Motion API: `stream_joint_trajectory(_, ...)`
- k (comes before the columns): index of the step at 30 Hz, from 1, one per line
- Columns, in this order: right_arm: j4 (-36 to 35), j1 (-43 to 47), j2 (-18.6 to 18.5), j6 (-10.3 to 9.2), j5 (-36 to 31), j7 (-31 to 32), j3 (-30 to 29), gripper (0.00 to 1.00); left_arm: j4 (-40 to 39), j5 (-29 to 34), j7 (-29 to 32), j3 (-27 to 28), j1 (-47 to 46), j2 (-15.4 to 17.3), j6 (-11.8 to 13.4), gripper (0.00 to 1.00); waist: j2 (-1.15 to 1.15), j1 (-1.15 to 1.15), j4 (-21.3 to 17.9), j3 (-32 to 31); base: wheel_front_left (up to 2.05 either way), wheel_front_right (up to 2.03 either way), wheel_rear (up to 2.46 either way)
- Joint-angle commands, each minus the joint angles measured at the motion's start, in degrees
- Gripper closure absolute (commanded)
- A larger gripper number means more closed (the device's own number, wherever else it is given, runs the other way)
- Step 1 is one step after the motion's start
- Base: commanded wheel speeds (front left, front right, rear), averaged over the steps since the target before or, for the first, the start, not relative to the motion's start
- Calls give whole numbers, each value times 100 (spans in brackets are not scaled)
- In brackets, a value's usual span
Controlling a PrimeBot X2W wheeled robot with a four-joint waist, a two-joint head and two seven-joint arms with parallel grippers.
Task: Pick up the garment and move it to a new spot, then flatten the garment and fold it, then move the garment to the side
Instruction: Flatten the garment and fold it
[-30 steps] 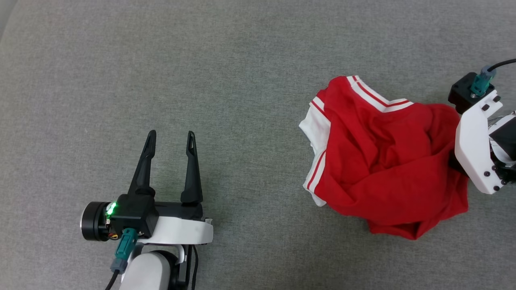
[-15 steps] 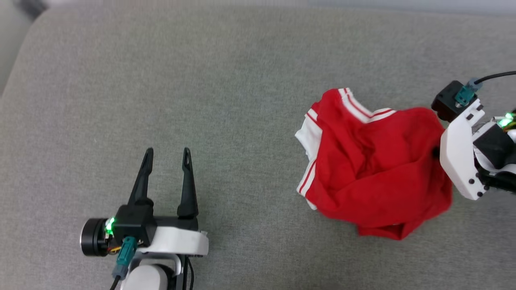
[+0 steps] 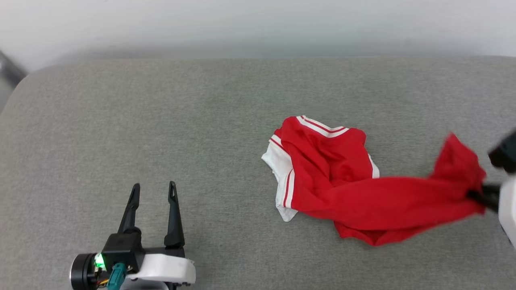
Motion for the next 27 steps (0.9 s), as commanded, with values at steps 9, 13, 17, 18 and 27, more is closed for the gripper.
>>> stream_joint_trajectory(9, 773, 2464, 0, -4, 240, -572, -528, 100, 49, 76, -15, 137, 178, -2, -85, 0, 0, 0, -305, -168, 0, 0, 0)
stream_joint_trajectory(13, 1261, 3183, 405, -4, 241, -694, -732, 100, 68, 70, -15, 138, 136, -3, -111, 0, 0, 0, -324, -144, 0, 0, 0)
stream_joint_trajectory(17, 1592, 3555, 774, -5, 89, -806, -955, 100, 99, 85, -15, 146, 130, -2, -119, 0, 0, 0, -336, -153, 0, 0, 0)
stream_joint_trajectory(18, 1638, 3595, 851, -5, 70, -900, -1074, 100, 107, 88, -15, 159, 142, -2, -121, 0, 0, 0, -348, -169, 0, 0, 0)
stream_joint_trajectory(27, 1474, 3708, 1129, -5, -623, -2004, -2641, 0, 201, 216, -15, 258, 240, 5, -223, 0, 0, 0, -422, -463, 0, 0, 0)
